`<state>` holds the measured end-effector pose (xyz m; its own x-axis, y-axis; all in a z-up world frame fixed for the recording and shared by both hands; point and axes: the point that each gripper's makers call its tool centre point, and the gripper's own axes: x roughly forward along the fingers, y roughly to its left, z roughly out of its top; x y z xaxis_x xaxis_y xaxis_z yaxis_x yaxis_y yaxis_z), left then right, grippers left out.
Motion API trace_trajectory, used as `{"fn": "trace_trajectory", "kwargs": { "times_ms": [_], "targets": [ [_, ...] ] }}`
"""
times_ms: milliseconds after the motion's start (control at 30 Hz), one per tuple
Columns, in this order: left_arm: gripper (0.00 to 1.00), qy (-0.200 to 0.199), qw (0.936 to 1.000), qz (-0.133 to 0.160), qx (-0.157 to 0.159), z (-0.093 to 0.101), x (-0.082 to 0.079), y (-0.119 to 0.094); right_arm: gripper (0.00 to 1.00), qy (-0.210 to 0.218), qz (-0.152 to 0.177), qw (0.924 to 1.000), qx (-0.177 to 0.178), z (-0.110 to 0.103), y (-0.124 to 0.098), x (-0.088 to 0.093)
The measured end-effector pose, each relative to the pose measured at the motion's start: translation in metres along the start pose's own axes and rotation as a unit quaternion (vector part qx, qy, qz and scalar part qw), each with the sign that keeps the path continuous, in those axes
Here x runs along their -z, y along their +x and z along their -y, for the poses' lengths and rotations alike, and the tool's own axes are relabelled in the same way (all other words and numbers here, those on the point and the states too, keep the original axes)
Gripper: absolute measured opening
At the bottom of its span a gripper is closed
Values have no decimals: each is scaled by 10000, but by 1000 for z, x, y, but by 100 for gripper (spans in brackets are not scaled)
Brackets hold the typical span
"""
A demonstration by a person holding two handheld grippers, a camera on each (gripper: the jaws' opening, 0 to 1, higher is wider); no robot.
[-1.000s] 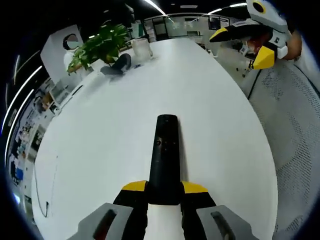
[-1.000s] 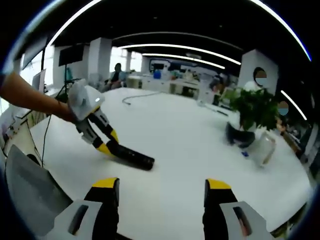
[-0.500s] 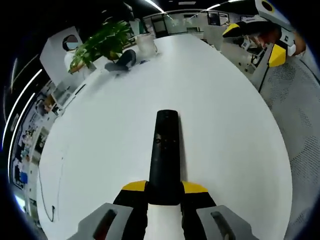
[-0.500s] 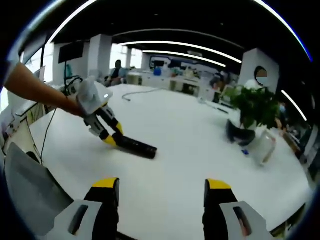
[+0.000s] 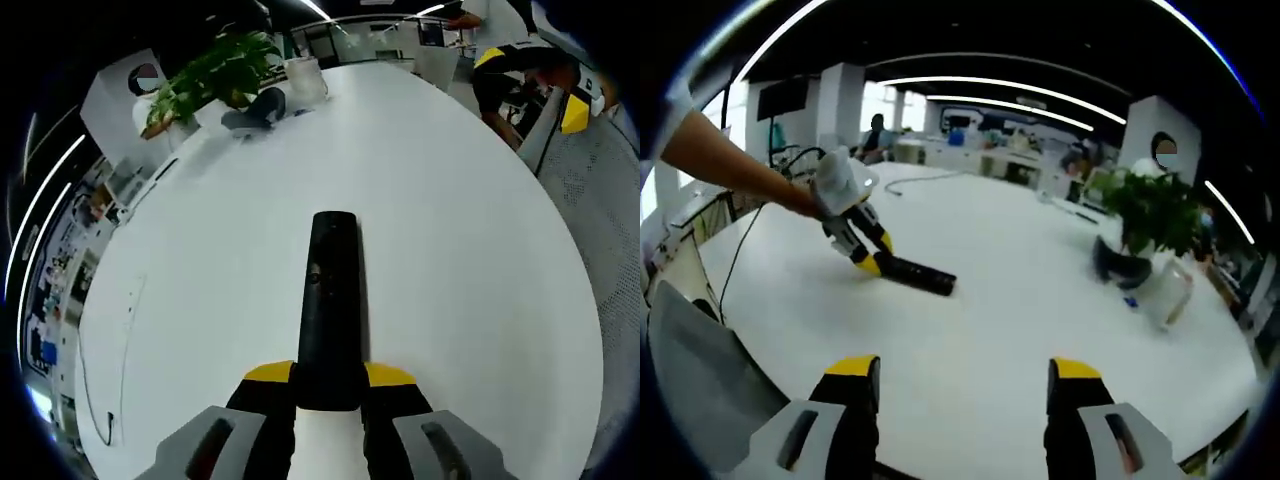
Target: Press the specified remote control buttons in sequence, fully releasing each button before pressing the next.
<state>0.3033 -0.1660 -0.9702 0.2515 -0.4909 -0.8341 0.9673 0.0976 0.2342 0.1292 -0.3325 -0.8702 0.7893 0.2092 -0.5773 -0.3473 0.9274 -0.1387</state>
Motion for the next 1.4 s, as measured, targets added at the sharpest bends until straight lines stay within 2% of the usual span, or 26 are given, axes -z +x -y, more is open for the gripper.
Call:
{"fn": "trace_trajectory", "kwargs": {
  "times_ms": [367,767,900,1067,1400],
  "targets": [
    [23,12,9999,-105,-55,-31,6,3,64,-39,-114,9999,-34,-2,2,3],
    [23,-30,9998,-128,-132,-52,6,9,64,-58,-139,9999,-36,-3,2,4],
    [23,134,9995,-212,-171,-60,7,12,64,-50,-151,9999,-48,-3,2,5],
    [23,55,9995,-221,-222,-65,7,13,64,-69,-169,9998,-36,-3,2,5],
    [23,175,9989,-284,-342,-83,6,17,64,-83,-183,9998,-41,-3,2,6]
  ]
}}
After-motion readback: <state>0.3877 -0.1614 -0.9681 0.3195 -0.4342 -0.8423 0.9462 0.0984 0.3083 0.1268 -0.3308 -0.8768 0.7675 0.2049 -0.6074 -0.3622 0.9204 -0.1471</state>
